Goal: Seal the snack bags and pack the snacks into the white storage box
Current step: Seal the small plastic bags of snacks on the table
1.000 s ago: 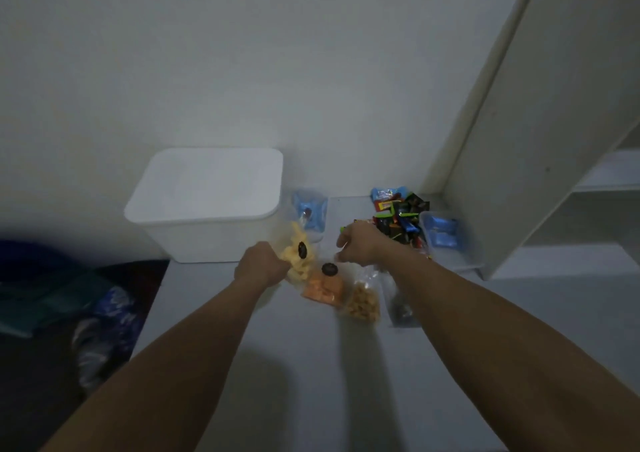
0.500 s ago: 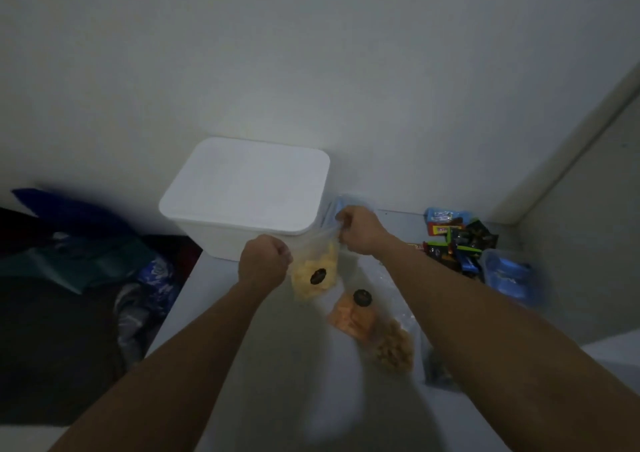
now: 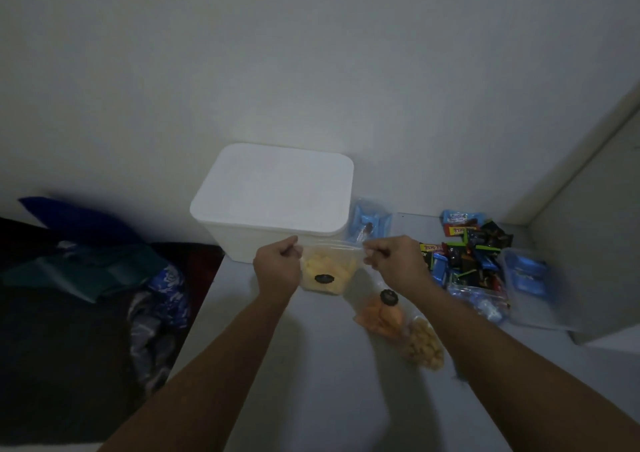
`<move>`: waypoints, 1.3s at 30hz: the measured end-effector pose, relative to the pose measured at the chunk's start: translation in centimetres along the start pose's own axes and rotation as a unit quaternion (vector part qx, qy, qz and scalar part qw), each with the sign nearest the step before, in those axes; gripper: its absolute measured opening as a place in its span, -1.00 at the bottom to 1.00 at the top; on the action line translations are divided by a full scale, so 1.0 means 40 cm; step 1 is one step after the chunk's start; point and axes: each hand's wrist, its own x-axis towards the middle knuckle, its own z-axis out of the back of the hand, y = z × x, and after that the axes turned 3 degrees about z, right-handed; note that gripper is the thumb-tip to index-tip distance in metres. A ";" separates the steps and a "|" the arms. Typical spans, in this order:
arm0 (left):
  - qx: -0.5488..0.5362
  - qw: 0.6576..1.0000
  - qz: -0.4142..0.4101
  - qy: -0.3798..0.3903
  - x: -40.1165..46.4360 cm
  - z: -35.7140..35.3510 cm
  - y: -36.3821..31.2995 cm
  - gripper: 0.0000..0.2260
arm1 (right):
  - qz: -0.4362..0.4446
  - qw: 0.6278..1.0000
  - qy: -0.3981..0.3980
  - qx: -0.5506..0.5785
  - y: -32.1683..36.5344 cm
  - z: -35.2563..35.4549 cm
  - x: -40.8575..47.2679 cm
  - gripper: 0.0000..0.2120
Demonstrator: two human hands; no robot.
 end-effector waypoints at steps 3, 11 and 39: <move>0.003 1.000 -0.016 0.013 0.004 0.022 0.001 -0.76 | 0.001 1.000 -0.022 -0.007 0.023 -0.009 -0.021 -0.81; -0.012 0.995 -0.043 0.086 0.011 0.061 0.000 -0.81 | 0.007 0.999 -0.038 -0.002 0.069 -0.032 -0.044 -0.81; 0.029 0.975 -0.184 0.124 0.053 0.092 -0.023 -0.96 | -0.040 0.998 -0.047 -0.006 0.121 0.014 -0.061 -0.87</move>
